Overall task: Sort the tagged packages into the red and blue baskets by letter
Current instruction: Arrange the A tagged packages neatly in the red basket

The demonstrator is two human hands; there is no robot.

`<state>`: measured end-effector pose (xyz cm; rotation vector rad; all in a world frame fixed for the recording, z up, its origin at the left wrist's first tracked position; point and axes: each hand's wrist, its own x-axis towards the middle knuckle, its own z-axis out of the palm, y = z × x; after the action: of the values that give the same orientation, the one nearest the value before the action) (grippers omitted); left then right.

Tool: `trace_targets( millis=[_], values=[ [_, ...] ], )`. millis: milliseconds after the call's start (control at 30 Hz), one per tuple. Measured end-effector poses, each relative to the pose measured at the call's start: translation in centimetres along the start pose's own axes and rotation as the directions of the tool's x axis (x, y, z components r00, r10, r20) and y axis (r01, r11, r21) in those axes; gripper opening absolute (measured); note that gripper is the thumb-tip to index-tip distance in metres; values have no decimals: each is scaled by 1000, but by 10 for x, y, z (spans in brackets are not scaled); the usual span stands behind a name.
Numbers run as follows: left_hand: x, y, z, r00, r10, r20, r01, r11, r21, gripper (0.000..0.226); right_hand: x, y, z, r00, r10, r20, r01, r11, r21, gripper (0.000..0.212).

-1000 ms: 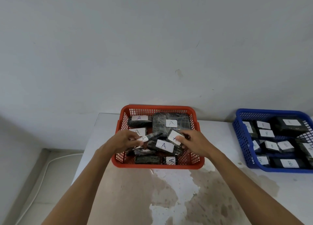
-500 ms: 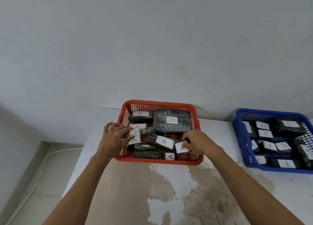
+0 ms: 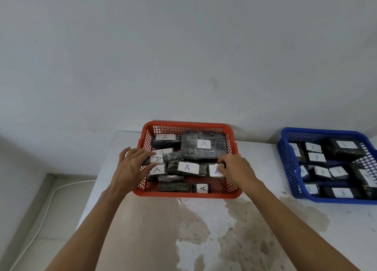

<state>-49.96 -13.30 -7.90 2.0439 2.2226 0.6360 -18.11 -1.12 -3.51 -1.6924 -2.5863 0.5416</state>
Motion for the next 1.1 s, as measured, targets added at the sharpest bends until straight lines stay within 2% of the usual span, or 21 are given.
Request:
trace_targets(
  millis=[133,367,500,600,667,800,967,1100],
  values=[
    [0,1,-2,1000,13,0,-13,1000,16,57,-4,3,3,987,-116,-111,80,955,-287,17],
    [-7,11,-4,999,35,-10,-35,999,-7,60,-6,11,28,963,-254,-89,174,840,-514,18],
    [-8,12,-3,999,38,-14,-38,999,-4,61,-3,10,28,964,-249,-95,156,816,-557,18],
    [-8,10,-2,999,29,-15,-29,1000,-3,61,-1,7,22,965,-237,-110,147,839,-524,19],
    [-7,9,-2,1000,15,-24,-16,1000,-7,62,-2,9,19,962,-258,-90,180,845,-503,30],
    [-4,10,-2,999,8,-36,-9,1000,-26,65,-5,10,20,956,-291,44,267,794,-546,49],
    [-3,12,-2,999,10,-38,-11,999,-40,63,-5,-1,26,977,-212,-9,170,804,-570,44],
    [-4,11,0,999,17,-32,-18,999,-32,62,-6,4,26,970,-237,52,225,796,-562,46]
  ],
)
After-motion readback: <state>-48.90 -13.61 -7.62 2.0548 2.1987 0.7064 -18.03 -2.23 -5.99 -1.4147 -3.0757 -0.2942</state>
